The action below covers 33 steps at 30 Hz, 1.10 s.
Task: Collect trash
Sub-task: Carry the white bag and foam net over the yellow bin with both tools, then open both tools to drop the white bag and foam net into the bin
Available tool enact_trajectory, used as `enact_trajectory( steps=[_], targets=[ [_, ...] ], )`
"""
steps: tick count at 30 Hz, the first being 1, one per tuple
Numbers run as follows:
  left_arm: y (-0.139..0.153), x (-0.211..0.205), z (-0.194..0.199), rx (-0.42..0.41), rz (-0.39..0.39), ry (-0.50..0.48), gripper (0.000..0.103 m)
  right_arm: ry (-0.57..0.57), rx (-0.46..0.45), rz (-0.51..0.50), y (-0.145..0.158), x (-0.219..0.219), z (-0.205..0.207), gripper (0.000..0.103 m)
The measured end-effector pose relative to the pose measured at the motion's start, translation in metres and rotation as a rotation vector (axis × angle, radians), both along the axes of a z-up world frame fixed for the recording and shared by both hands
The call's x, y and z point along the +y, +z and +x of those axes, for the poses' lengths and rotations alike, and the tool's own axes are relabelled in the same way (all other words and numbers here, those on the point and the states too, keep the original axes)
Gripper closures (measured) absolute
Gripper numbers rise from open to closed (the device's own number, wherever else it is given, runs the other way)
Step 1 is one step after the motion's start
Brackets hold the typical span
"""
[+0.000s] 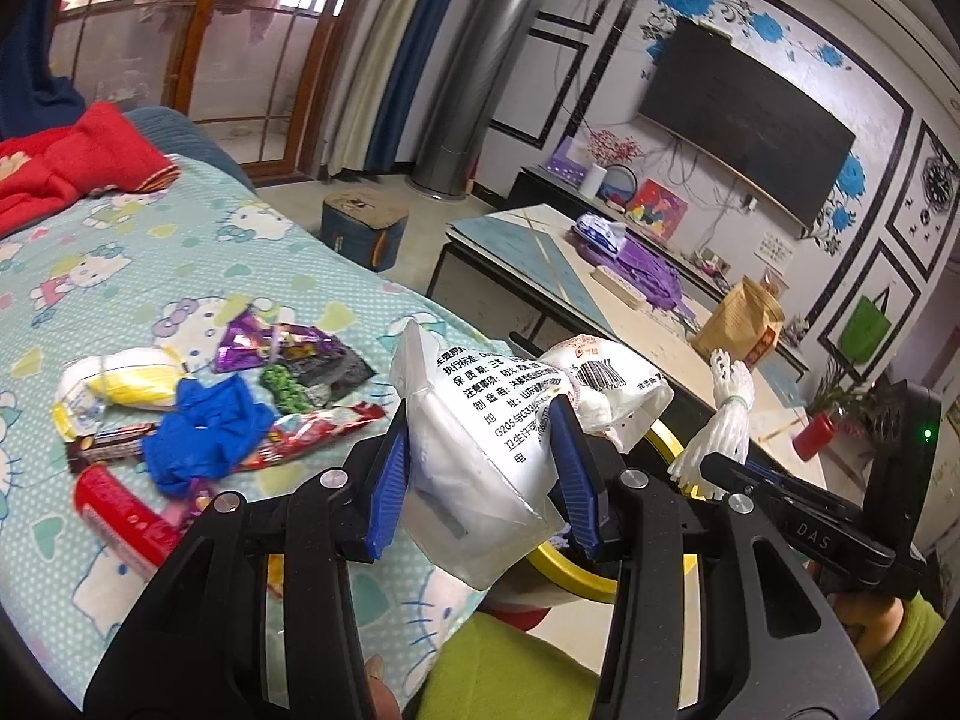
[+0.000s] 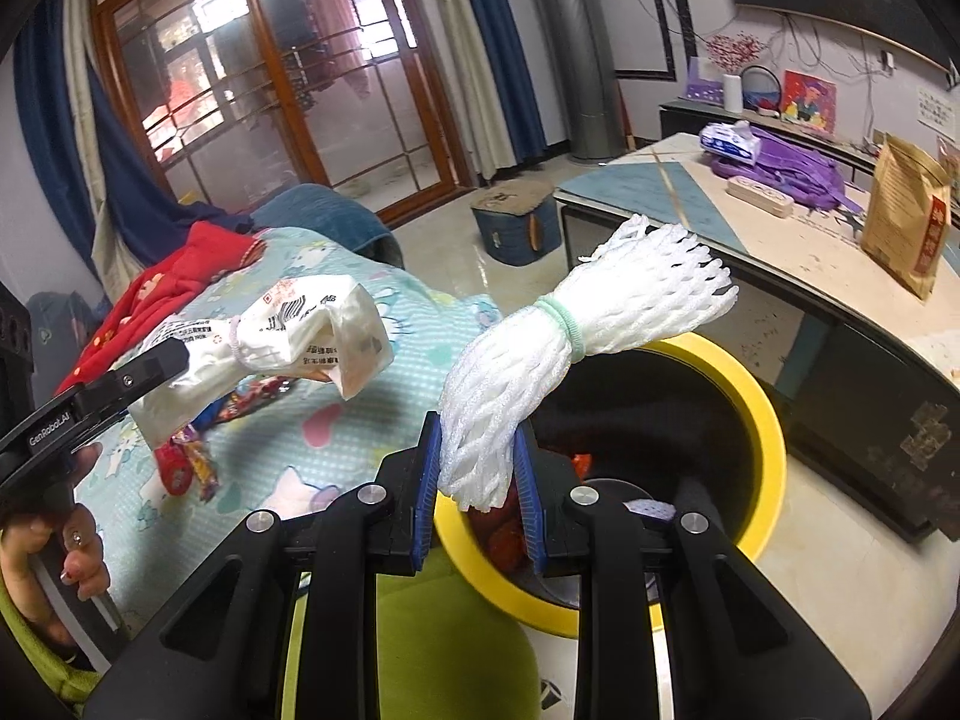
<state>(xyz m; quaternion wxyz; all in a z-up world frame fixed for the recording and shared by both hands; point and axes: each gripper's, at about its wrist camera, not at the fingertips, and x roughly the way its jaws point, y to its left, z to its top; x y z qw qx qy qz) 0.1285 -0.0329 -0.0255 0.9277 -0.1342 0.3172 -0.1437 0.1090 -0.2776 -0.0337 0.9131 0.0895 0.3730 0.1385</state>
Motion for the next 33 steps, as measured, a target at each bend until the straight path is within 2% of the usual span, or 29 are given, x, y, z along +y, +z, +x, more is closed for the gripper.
enact_trajectory(
  steps=[9,25,33],
  targets=[
    [-0.006,-0.034,0.016,0.004,0.065,-0.059,0.066,-0.033,0.019,-0.012,-0.012,-0.018,0.000,0.080],
    [-0.032,-0.091,0.045,0.048,0.181,-0.156,0.065,-0.056,0.120,0.012,-0.045,-0.039,0.007,0.078],
    [-0.040,-0.109,0.059,0.066,0.209,-0.183,0.064,-0.066,0.159,0.034,-0.057,-0.044,0.010,0.078]
  ],
)
